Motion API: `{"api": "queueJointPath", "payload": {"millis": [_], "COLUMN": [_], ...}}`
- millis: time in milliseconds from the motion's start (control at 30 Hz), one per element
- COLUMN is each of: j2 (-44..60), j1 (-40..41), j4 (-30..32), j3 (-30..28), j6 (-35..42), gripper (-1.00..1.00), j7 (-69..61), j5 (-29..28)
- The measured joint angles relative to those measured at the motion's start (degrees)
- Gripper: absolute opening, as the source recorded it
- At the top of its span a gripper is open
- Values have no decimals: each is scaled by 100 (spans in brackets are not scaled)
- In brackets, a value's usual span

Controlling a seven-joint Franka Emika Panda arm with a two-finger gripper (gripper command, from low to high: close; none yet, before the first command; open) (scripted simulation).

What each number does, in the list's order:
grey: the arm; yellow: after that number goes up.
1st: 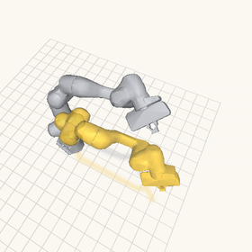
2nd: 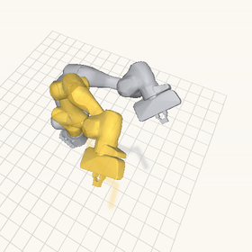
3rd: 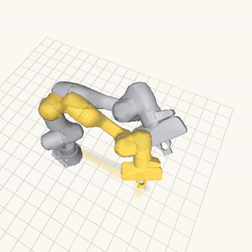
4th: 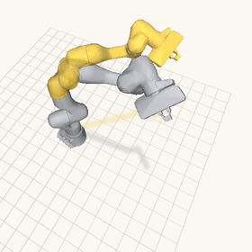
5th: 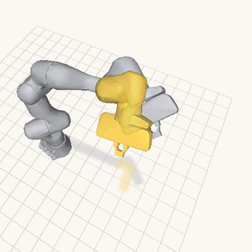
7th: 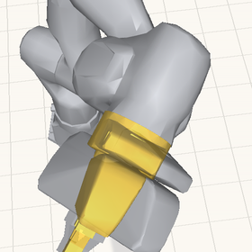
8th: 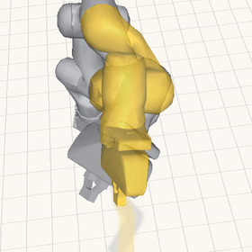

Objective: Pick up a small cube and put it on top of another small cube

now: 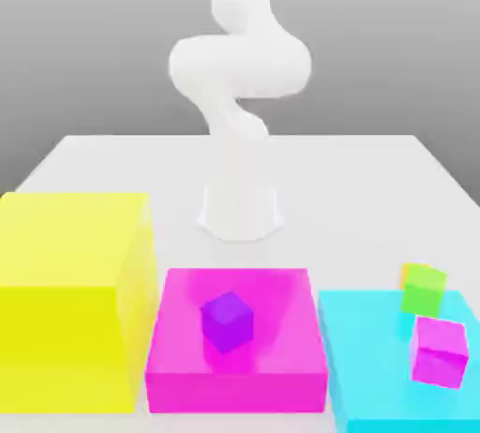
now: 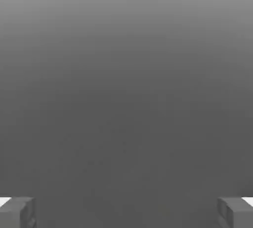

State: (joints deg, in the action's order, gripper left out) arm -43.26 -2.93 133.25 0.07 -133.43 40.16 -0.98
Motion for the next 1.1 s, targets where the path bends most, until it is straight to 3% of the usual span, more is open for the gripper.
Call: {"api": "queueJointPath", "payload": {"millis": [567,1100], "j2": [1767,3403], "j1": [-1966,-3599], "j4": [995,1929], "j3": [-95,-61], "j6": [-1103,-2154], "gripper": [0,0], "j7": [-3991,-8064], "j5": [-502,-478]}}
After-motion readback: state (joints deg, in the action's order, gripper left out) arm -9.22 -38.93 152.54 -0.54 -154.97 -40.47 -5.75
